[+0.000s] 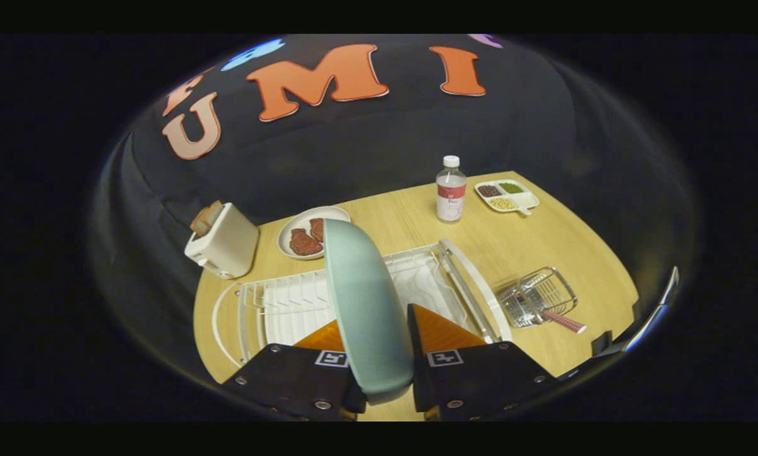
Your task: Take the plate from the dish rack, then take the spoon from the basket and place it into the plate.
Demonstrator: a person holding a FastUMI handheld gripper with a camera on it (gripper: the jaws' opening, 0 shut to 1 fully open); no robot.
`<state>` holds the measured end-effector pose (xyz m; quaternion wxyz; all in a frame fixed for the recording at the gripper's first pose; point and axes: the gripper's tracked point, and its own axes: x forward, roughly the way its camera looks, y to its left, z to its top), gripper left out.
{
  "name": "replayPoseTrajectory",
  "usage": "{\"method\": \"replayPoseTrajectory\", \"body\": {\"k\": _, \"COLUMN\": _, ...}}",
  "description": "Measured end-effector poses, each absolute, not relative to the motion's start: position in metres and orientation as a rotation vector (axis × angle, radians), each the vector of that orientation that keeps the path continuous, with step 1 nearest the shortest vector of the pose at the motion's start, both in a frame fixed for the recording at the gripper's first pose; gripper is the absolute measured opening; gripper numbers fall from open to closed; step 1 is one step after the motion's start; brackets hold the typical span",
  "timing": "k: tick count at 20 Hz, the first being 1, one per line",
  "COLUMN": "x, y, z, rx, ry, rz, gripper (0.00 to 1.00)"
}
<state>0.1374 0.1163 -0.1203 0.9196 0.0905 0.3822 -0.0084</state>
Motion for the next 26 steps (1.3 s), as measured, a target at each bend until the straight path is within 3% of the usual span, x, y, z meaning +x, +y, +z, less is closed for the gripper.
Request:
{"method": "replayPoseTrajectory", "body": {"k": 12, "x": 0.018, "y": 0.110, "z": -0.139, "rx": 0.482, "ry": 0.864, "rz": 0.153, "gripper": 0.29}}
{"method": "replayPoseTrajectory", "body": {"k": 26, "x": -0.077, "y": 0.057, "z": -0.219, "rx": 0.730, "ry": 0.955, "rz": 0.148, "gripper": 0.29}}
